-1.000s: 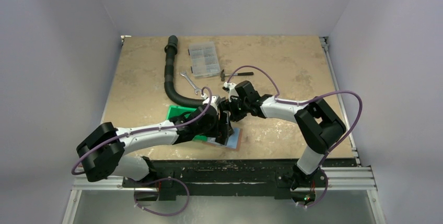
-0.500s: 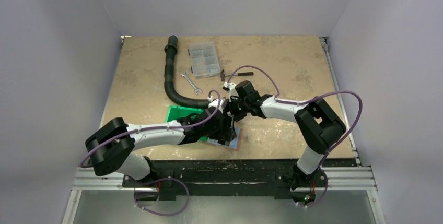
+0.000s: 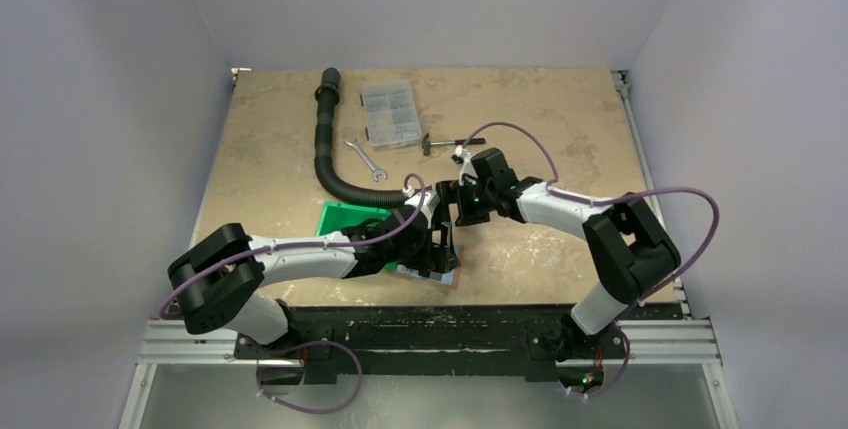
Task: Put the credit cards into the card holder
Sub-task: Insert the credit card into the card holder.
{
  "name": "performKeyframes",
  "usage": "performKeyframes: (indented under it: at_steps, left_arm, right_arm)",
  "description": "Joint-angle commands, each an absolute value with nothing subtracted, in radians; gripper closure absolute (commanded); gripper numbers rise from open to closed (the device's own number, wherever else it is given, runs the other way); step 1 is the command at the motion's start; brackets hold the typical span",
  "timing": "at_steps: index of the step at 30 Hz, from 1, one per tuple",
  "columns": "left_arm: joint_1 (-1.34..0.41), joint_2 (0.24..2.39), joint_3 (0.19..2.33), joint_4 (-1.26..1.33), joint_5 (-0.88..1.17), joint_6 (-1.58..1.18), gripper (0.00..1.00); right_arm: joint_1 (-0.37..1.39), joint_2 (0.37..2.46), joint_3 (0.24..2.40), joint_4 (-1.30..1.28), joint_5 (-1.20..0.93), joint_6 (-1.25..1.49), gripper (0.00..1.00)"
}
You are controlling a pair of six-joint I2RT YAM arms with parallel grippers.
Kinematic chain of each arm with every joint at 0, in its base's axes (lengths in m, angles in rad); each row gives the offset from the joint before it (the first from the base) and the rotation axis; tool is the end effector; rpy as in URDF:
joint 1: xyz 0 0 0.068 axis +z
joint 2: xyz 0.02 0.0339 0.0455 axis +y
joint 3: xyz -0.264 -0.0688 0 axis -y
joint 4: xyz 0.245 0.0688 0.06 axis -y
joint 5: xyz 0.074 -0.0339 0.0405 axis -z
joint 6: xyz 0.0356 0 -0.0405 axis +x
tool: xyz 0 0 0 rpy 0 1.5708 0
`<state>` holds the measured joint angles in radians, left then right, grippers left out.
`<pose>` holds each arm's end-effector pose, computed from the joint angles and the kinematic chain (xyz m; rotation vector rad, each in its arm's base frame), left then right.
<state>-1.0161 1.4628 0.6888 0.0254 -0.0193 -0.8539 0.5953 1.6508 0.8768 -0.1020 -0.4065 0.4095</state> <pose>0.1528 -0.2453 0.1730 0.1923 2.4956 -0.8636 0.2625 0.1948 0.1663 -0.4299 2.5442 0.9134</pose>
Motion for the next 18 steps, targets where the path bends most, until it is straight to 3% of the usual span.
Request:
performKeyframes:
  at_steps: [1, 13, 18]
  left_arm:
    - [-1.020, 1.468, 0.682, 0.068, -0.005, -0.866, 0.15]
    - [-1.020, 1.366, 0.775, -0.124, -0.082, -0.794, 0.10]
    - [-1.019, 1.406, 0.766, -0.126, -0.095, -0.791, 0.13]
  right_arm:
    - [0.529, 1.545, 0.851, -0.152, -0.352, 0.472, 0.07]
    - [0.555, 1.439, 0.735, -0.248, -0.323, 0.465, 0.11]
    - [0.608, 1.428, 0.670, -0.206, -0.340, 0.523, 0.29]
